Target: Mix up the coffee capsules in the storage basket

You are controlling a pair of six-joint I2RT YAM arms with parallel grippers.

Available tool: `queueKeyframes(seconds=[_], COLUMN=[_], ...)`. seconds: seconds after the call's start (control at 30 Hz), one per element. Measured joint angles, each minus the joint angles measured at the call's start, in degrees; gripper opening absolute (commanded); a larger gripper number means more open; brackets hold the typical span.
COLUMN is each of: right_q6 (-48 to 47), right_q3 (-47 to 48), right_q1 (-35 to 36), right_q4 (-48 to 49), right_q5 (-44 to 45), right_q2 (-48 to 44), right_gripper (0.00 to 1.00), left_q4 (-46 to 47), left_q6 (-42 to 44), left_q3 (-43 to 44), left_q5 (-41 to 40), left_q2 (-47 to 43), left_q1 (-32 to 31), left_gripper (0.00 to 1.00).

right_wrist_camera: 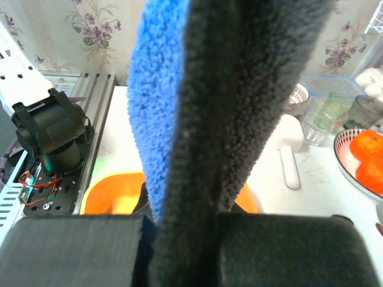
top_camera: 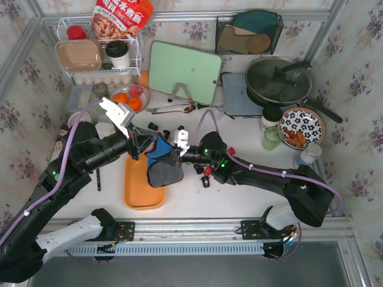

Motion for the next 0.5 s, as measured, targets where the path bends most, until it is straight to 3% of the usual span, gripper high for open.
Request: queueKeyframes(seconds=[0.17,0.5], right_q6=[0.31,1.77], right_q3=[0.39,11.67], right_q1=[0.0,0.0], right_q4=[-7.39,-28.37], right_q5=[4.92,25.03], right_q2=[-4.79,-12.66], right_gripper=[0.0,0.0], left_q4=[-1.46,-9.29], left_q6=[0.92,3.74], left_q3=[-1.99,-6.16], left_q5=[-5.03,-17.38], left_q2=[-2.4,-7.45], left_q1=[-0.04,-0.04], left_gripper=[0.3,0.51])
